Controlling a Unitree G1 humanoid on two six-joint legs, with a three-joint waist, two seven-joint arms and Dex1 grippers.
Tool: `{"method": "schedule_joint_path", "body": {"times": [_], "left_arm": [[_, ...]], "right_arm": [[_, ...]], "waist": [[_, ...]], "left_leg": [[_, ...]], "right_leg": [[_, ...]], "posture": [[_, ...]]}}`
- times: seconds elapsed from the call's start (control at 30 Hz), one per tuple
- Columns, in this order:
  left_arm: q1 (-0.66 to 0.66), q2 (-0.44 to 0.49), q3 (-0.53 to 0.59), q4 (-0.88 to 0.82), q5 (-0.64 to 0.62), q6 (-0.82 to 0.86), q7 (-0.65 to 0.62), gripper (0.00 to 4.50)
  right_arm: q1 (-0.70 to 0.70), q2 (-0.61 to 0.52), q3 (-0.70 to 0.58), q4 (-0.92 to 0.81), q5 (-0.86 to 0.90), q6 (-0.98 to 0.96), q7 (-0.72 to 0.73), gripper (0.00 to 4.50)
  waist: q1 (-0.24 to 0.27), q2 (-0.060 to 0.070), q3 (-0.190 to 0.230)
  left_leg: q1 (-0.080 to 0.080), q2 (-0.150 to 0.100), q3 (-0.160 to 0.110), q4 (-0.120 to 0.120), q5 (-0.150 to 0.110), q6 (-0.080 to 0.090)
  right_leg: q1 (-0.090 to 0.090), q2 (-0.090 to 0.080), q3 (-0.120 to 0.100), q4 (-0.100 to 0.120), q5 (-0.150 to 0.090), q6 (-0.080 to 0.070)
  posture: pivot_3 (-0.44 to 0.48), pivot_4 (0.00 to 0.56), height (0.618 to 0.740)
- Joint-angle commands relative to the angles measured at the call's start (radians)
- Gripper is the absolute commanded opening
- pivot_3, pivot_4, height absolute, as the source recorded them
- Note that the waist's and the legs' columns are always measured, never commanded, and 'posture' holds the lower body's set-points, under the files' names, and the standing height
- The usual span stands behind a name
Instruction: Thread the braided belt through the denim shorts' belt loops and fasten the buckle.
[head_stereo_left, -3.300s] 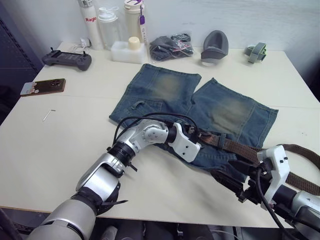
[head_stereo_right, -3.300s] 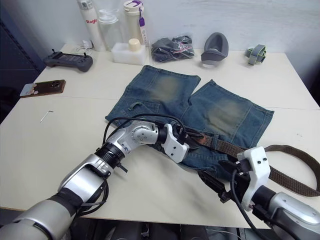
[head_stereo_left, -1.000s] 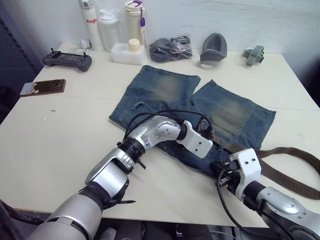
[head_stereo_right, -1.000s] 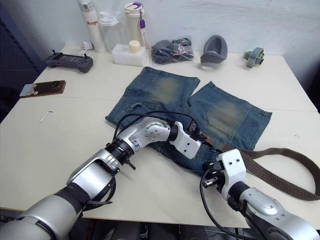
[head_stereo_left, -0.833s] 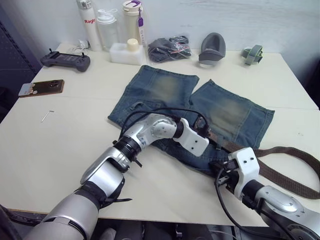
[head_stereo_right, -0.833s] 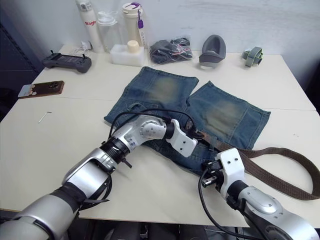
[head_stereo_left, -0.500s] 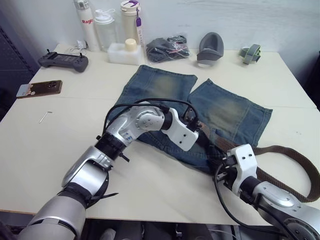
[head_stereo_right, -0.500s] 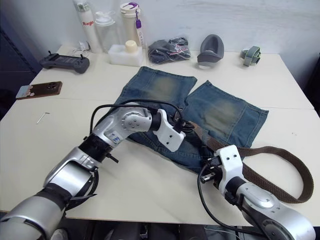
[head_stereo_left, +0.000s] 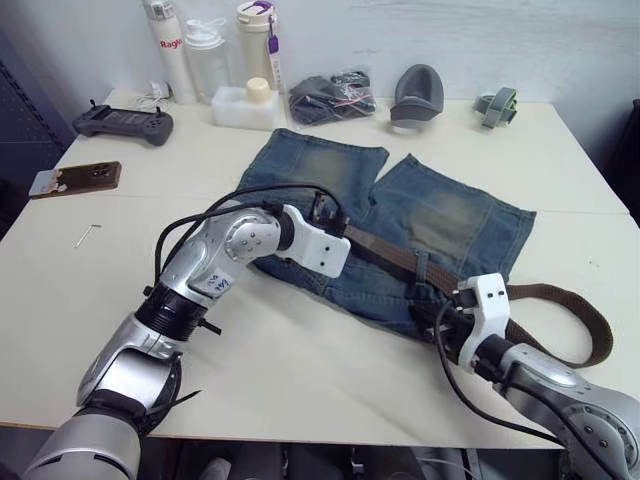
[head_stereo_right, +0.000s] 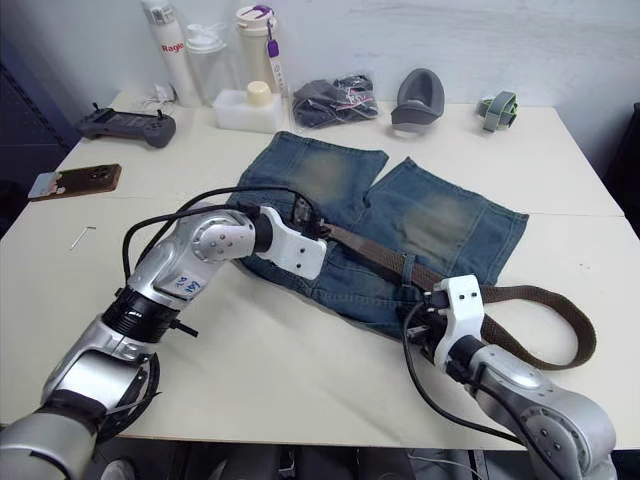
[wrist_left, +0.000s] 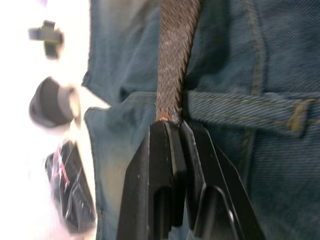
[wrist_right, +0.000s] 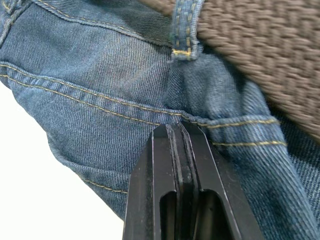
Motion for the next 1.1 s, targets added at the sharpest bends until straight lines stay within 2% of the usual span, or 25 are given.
{"method": "schedule_joint_path", "body": {"times": [0.03, 0.13, 0.23, 0.33, 0.4, 0.47, 0.5, 0.53, 0.57, 0.6, 0.7, 0.77, 0.9, 1.0, 1.1], "left_arm": [[0.022, -0.013, 0.019, -0.114, -0.013, 0.067, -0.023, 0.06], [0.023, -0.019, 0.026, -0.136, -0.014, 0.089, -0.016, 0.06], [0.049, -0.032, 0.035, -0.18, -0.097, 0.128, -0.064, 0.06], [0.092, -0.011, 0.036, -0.201, -0.161, 0.204, -0.15, 1.14], [0.078, -0.024, 0.073, -0.2, -0.251, 0.306, -0.208, 2.07], [0.01, -0.04, 0.153, -0.167, -0.381, 0.428, -0.255, 2.99], [-0.027, -0.038, 0.193, -0.135, -0.43, 0.459, -0.266, 3.46], [-0.052, -0.034, 0.218, -0.114, -0.464, 0.479, -0.271, 3.64], [-0.067, -0.022, 0.231, -0.094, -0.492, 0.479, -0.284, 4.2], [-0.075, -0.008, 0.249, -0.069, -0.522, 0.483, -0.3, 4.5], [-0.065, 0.028, 0.281, -0.033, -0.604, 0.492, -0.358, 4.5], [-0.047, 0.032, 0.297, -0.044, -0.662, 0.524, -0.375, 4.5], [0.015, 0.049, 0.336, -0.077, -0.758, 0.611, -0.37, 4.5], [0.062, 0.082, 0.345, -0.085, -0.768, 0.617, -0.348, 4.5], [0.099, 0.107, 0.355, -0.104, -0.793, 0.625, -0.335, 4.5]], "right_arm": [[-0.019, 0.001, -0.017, 0.02, 0.011, 0.011, 0.001, 0.0], [-0.034, -0.004, -0.003, 0.034, 0.006, 0.012, 0.017, 0.0], [-0.044, -0.028, 0.019, 0.034, -0.019, 0.005, 0.053, 0.0], [-0.042, -0.104, 0.072, 0.019, -0.102, -0.019, 0.115, 0.0], [-0.029, -0.151, 0.09, 0.009, -0.145, -0.045, 0.16, 0.0], [-0.023, -0.213, 0.07, -0.018, -0.143, -0.07, 0.245, 0.0], [-0.023, -0.251, 0.057, -0.038, -0.139, -0.09, 0.302, 0.32], [-0.023, -0.277, 0.048, -0.051, -0.139, -0.106, 0.343, 0.65], [-0.023, -0.303, 0.04, -0.064, -0.139, -0.121, 0.382, 0.93], [-0.03, -0.341, 0.036, -0.087, -0.14, -0.146, 0.444, 1.37], [-0.061, -0.515, 0.125, -0.123, -0.296, -0.264, 0.612, 2.69], [-0.082, -0.557, 0.188, -0.113, -0.379, -0.318, 0.646, 3.65], [-0.145, -0.562, 0.353, -0.062, -0.545, -0.36, 0.661, 3.65], [-0.14, -0.553, 0.386, 0.009, -0.625, -0.365, 0.647, 2.77], [-0.108, -0.572, 0.317, 0.053, -0.643, -0.43, 0.691, 1.34]], "waist": [[0.0, 0.0, 0.0], [0.0, 0.0, 0.0], [0.0, 0.0, 0.0], [-0.002, 0.001, 0.0], [0.002, 0.001, 0.0], [0.003, 0.001, 0.0], [0.006, 0.001, 0.0], [0.008, 0.001, 0.0], [0.007, 0.001, 0.0], [0.006, 0.001, 0.0], [-0.002, 0.006, 0.001], [0.0, 0.005, 0.002], [0.001, 0.004, 0.002], [0.002, 0.004, 0.002], [0.005, 0.004, 0.002]], "left_leg": [[0.0, 0.0, 0.0, 0.0, 0.0, 0.0], [0.0, 0.0, 0.0, 0.0, 0.0, 0.0], [0.0, 0.0, 0.0, 0.0, 0.0, 0.0], [0.0, 0.0, 0.001, 0.0, 0.0, 0.0], [0.001, 0.0, 0.001, 0.0, 0.0, 0.0], [0.0, 0.0, 0.0, 0.0, 0.0, 0.0], [0.0, 0.0, 0.0, 0.0, 0.0, 0.0], [-0.001, 0.0, 0.0, 0.001, 0.0, 0.0], [-0.002, 0.0, 0.0, 0.001, 0.0, 0.0], [-0.003, 0.0, 0.0, 0.001, 0.0, 0.0], [-0.001, 0.0, 0.001, -0.001, -0.001, 0.001], [0.0, 0.0, 0.001, -0.002, -0.001, 0.001], [0.0, 0.001, 0.0, -0.002, 0.0, 0.001], [-0.001, 0.0, 0.0, -0.002, 0.0, 0.0], [0.0, 0.0, 0.0, -0.001, 0.0, 0.0]], "right_leg": [[0.0, 0.0, 0.0, 0.0, 0.0, 0.0], [0.0, 0.0, 0.0, 0.001, 0.0, 0.0], [0.0, 0.0, 0.0, 0.001, 0.0, 0.0], [0.0, 0.0, 0.0, 0.001, 0.0, 0.0], [0.0, 0.0, 0.0, 0.001, 0.0, -0.001], [0.0, 0.0, 0.0, 0.0, 0.0, -0.001], [0.0, 0.0, -0.001, 0.0, 0.0, -0.001], [-0.001, -0.001, -0.002, 0.0, 0.0, -0.001], [-0.002, -0.001, -0.002, -0.001, 0.0, -0.001], [-0.002, -0.001, -0.002, -0.001, 0.0, -0.001], [-0.001, 0.0, -0.001, -0.003, 0.0, 0.0], [0.0, 0.0, -0.001, -0.003, 0.0, 0.0], [0.0, 0.0, -0.002, -0.003, -0.001, -0.001], [-0.001, -0.002, -0.002, -0.003, -0.001, -0.001], [0.0, -0.003, -0.002, -0.003, -0.001, -0.001]], "posture": [[0.0, 0.15, 0.656], [0.0, 0.15, 0.656], [0.0, 0.15, 0.656], [0.0, 0.15, 0.656], [0.0, 0.15, 0.656], [0.0, 0.15, 0.656], [0.0, 0.15, 0.656], [0.0, 0.15, 0.656], [0.0, 0.15, 0.656], [0.0, 0.15, 0.656], [0.0, 0.15, 0.656], [0.0, 0.15, 0.656], [0.0, 0.15, 0.656], [0.0, 0.15, 0.656], [0.0, 0.15, 0.656]]}}
